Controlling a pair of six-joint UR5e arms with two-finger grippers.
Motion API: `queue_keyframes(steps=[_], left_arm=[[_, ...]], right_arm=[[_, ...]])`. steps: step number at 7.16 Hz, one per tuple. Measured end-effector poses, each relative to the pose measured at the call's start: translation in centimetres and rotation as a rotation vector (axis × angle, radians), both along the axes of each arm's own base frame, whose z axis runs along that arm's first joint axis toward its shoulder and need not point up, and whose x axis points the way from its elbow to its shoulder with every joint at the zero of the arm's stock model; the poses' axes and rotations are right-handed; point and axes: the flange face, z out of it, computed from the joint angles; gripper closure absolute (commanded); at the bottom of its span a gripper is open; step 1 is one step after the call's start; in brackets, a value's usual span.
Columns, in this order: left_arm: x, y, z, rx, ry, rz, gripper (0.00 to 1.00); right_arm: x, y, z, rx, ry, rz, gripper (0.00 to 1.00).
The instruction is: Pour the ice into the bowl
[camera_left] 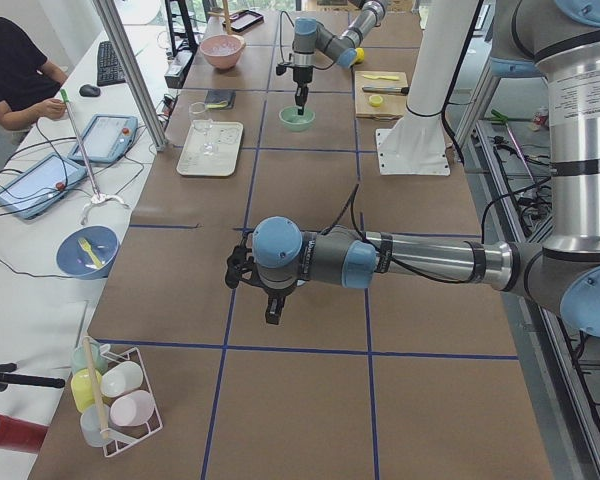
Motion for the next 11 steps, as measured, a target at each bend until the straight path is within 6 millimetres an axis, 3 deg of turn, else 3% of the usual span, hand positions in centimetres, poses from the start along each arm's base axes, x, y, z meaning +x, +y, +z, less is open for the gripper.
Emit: queue_keyframes(steps=[1, 2, 4, 5, 8, 9, 10, 11], left_arm=[[-0.1, -0.1, -0.2, 0.008, -0.003, 0.000, 0.00], [-0.1, -0.1, -0.3, 0.015, -0.005, 0.000, 0.00], [-0.1, 0.0, -0.2, 0.040, -0.005, -0.002, 0.00], [-0.1, 0.0, -0.1, 0.043, -0.005, -0.003, 0.00], [-0.1, 0.0, 0.1, 0.041, -0.004, -0.005, 0.00], [0.0, 0.0, 0.5, 0.035, -0.002, -0.003, 0.00], [0.2, -0.1, 1.0, 0.041, 0.000, 0.000, 0.00], [0.6, -0.3, 1.3, 0.049, 0.003, -0.001, 0.00]], right_arm=[[-3.9, 0.5, -2.8, -0.020, 0.026, 0.041, 1.00], [-7.4, 0.8, -4.4, -0.028, 0.051, 0.064, 1.00], [-10.7, 2.1, -4.8, -0.033, 0.077, 0.071, 1.00], [-11.5, 2.8, -4.8, -0.047, 0.079, 0.071, 0.01], [-11.9, 3.3, -5.2, -0.058, 0.062, 0.077, 0.00], [-11.0, 2.6, -5.7, -0.058, 0.035, 0.080, 0.00], [-8.2, 0.8, -5.8, -0.077, 0.002, 0.075, 0.00], [-3.3, -1.8, -4.4, -0.112, -0.027, 0.063, 0.00]])
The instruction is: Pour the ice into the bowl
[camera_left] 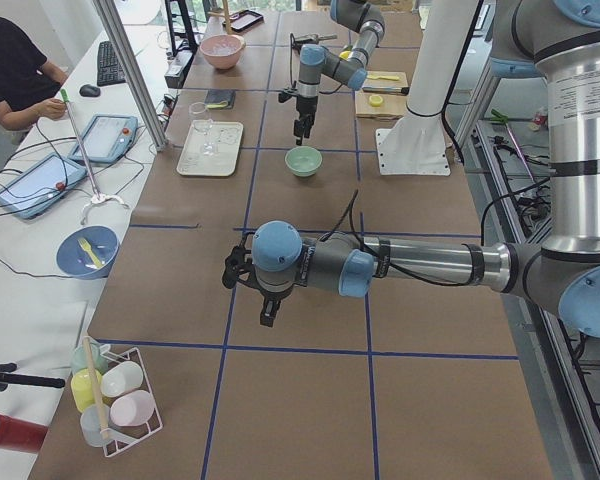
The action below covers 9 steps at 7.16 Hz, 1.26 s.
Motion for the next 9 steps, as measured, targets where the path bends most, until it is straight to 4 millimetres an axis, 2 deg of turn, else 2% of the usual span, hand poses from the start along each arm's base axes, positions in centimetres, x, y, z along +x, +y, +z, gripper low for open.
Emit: queue_keyframes(steps=[1, 2, 3, 4, 5, 7, 8, 9], left_arm=[[1.3, -0.3, -0.2, 0.001, 0.005, -0.001, 0.00], [3.5, -0.7, -1.3, 0.019, 0.017, -0.002, 0.00], [6.2, -0.8, -3.0, 0.049, 0.047, -0.013, 0.00], [8.8, -0.5, -4.7, 0.080, 0.087, -0.047, 0.00], [11.1, 0.6, -5.9, 0.106, 0.104, -0.107, 0.00], [16.0, 3.6, -7.6, 0.129, 0.056, -0.263, 0.00], [17.2, 5.2, -7.9, 0.116, 0.051, -0.356, 0.02], [17.2, 7.3, -7.6, 0.137, 0.061, -0.440, 0.02]], right_arm=[[5.9, -2.0, 2.6, -0.013, -0.017, -0.008, 0.00], [11.1, -3.2, 5.6, 0.007, -0.014, -0.025, 0.00], [15.0, -3.9, 8.3, 0.029, -0.005, -0.050, 0.00], [17.5, -4.4, 10.1, 0.039, -0.001, -0.068, 0.00], [18.6, -4.7, 11.0, 0.041, 0.003, -0.074, 0.00], [19.1, -4.9, 11.6, 0.041, 0.008, -0.075, 0.00], [19.0, -5.0, 11.6, 0.041, 0.009, -0.075, 0.00], [19.0, -4.9, 11.7, 0.042, 0.011, -0.075, 0.00]])
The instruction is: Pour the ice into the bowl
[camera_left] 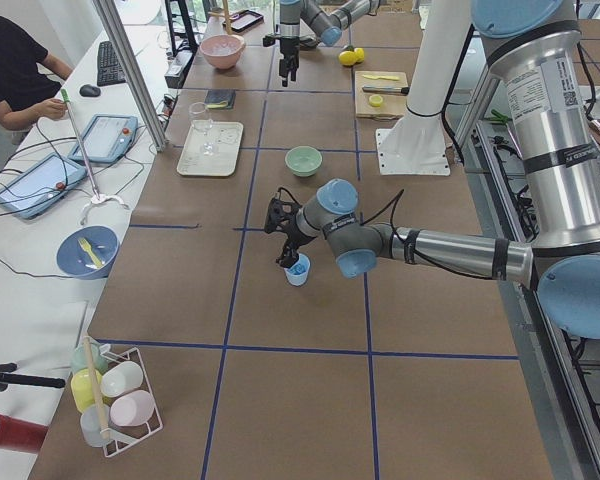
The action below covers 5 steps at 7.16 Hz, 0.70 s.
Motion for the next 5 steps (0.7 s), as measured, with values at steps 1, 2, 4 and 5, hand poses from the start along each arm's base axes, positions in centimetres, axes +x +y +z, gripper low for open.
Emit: queue_keyframes(steps=[1, 2, 4, 5], left_arm=[[-1.0, 2.5, 0.8, 0.050, 0.016, -0.055, 0.02], [-2.1, 4.5, 1.4, 0.093, 0.026, -0.095, 0.02], [-1.9, 5.7, 2.1, 0.136, 0.013, -0.169, 0.00], [-0.9, 5.9, 2.7, 0.134, 0.003, -0.226, 0.00]], right_arm=[[-0.1, 0.1, 0.0, 0.001, 0.001, 0.001, 0.00], [-0.2, 0.1, -0.1, 0.003, 0.001, 0.000, 0.00], [-0.4, 0.2, -0.1, 0.005, 0.002, 0.001, 0.00], [-0.7, 0.4, -0.1, 0.010, 0.007, 0.004, 0.00]])
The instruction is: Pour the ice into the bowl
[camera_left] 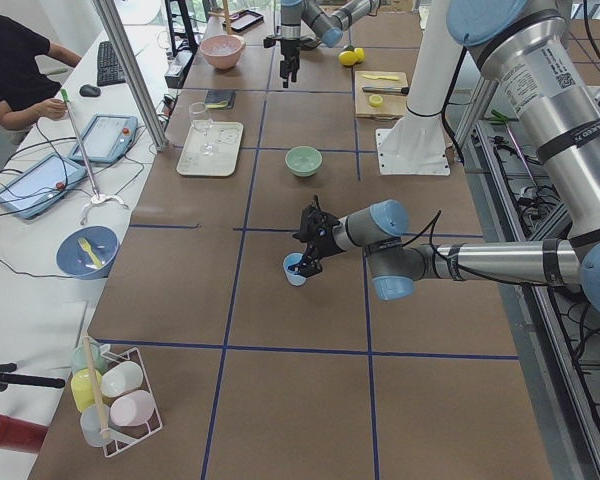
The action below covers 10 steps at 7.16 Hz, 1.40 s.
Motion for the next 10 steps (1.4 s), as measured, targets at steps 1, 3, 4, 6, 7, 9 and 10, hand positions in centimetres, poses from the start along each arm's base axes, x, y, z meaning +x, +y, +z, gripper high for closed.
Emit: queue_keyframes(steps=[1, 3, 4, 6, 7, 9, 10], left_arm=[[2.1, 0.6, 1.3, 0.000, -0.022, -0.067, 0.00], [5.6, 2.5, 3.2, 0.032, -0.050, -0.159, 0.00], [6.7, 3.3, 3.6, 0.063, -0.069, -0.193, 0.00], [8.3, 4.9, 5.2, 0.139, -0.129, -0.234, 0.00], [9.3, 6.0, 5.8, 0.165, -0.134, -0.233, 0.00], [11.6, 8.2, 6.0, 0.186, -0.098, -0.210, 0.00], [12.8, 8.9, 5.8, 0.196, -0.093, -0.198, 0.00]], right_arm=[[-0.3, 0.1, 0.0, 0.007, 0.006, 0.006, 0.00], [-0.5, 0.2, 0.0, 0.013, 0.011, 0.012, 0.00], [-0.5, 0.2, 0.0, 0.015, 0.010, 0.013, 0.00], [-0.3, 0.3, -0.2, 0.020, 0.006, 0.014, 0.00], [-0.2, 0.4, -0.2, 0.023, 0.003, 0.015, 0.00], [-0.1, 0.4, -0.1, 0.025, 0.001, 0.015, 0.00], [-0.1, 0.4, 0.1, 0.024, 0.002, 0.015, 0.00]])
